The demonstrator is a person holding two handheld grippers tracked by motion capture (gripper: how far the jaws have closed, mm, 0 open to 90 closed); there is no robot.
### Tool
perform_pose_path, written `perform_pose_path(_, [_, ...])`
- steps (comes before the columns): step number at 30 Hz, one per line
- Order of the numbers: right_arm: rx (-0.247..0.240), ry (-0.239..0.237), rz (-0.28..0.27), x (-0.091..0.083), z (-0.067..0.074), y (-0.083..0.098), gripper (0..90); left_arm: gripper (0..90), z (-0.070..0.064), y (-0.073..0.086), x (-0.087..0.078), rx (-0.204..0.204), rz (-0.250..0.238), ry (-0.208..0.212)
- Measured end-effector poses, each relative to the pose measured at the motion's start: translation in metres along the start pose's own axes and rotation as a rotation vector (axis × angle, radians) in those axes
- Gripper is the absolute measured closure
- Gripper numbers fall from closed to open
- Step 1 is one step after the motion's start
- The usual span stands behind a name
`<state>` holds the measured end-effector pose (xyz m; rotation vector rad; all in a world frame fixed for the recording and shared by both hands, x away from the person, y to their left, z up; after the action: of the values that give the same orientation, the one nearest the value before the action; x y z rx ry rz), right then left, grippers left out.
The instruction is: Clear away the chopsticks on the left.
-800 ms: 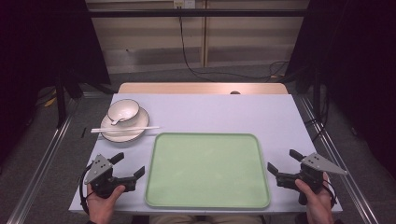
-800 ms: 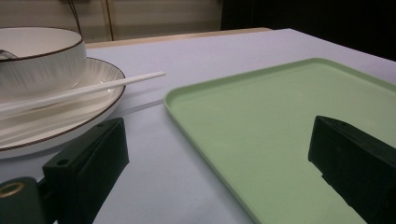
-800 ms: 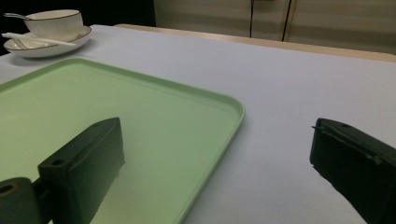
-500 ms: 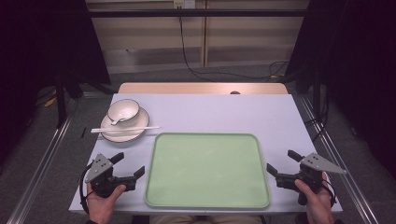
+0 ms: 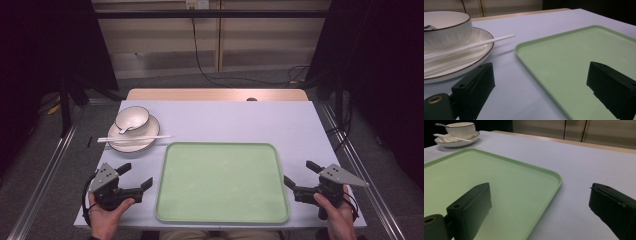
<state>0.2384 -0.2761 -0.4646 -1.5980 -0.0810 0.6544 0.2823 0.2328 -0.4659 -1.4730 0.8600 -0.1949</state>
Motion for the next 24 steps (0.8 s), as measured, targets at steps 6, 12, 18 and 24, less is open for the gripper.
perform_pose_path(6, [-0.015, -0.010, 0.000, 0.000, 0.004, -0.002, 4.2, 7.4, 0.009, -0.004, -0.005, -0.005, -0.006, 0.028])
perform_pose_path(12, [-0.021, 0.002, 0.004, 0.000, 0.003, -0.001, 4.8, 11.2, 0.019, -0.007, -0.003, 0.019, 0.035, 0.014])
perform_pose_path(18, [-0.027, -0.003, 0.001, 0.001, 0.004, -0.001, 4.8, 15.3, 0.028, -0.010, -0.002, 0.022, 0.043, 0.027])
perform_pose_path(24, [-0.025, -0.005, 0.001, 0.001, 0.005, -0.001, 5.2, 24.4, 0.037, -0.014, -0.003, 0.046, 0.073, 0.043])
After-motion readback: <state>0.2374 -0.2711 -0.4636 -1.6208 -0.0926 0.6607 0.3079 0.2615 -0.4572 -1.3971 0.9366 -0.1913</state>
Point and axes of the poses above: each handheld gripper's, and its own axes: x roughly forward along the jaws, y roughly out of its underside, z roughly to its left, the point moved 5 cm from there along x, roughly forward along the jaws, and after that the axes turned 3 degrees about -x, right-handed, at the moved point
